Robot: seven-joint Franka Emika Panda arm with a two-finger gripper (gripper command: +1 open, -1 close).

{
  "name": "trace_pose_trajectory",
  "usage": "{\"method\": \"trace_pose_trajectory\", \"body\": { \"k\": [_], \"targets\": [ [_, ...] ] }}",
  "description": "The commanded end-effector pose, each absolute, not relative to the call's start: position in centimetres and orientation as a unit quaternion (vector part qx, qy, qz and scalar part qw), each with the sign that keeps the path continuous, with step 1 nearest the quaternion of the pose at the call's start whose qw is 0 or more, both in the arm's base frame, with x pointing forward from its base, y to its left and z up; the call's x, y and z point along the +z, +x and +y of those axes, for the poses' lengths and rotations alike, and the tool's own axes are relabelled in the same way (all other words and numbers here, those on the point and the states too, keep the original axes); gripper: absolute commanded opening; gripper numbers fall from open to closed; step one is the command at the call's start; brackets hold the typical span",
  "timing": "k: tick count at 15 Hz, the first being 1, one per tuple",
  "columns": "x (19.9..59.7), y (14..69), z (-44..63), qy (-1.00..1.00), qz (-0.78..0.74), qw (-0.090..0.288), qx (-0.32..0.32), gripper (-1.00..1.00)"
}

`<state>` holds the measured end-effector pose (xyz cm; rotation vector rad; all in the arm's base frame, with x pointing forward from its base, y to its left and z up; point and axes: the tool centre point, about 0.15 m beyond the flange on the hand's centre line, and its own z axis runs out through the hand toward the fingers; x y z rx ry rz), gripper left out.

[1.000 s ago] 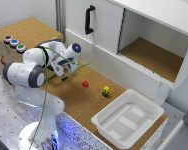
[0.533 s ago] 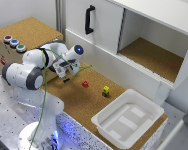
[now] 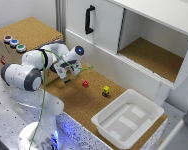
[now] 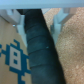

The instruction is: Go open the drawer

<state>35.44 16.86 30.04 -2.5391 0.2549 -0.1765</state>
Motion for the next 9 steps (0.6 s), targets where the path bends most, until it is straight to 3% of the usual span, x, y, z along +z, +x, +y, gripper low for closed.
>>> {"method": "trace_pose_trajectory", "body": {
  "k": [1, 6, 9],
  "targets": [
    [33.3, 36.6, 16.1, -0.967, 0.035, 0.242, -0.07, 1.0],
    [37.3, 35.9, 16.3, -0.972, 0.012, 0.207, -0.108, 1.0],
    [38.4, 35.7, 15.9, -0.986, 0.023, 0.124, -0.109, 1.0]
  ]
}}
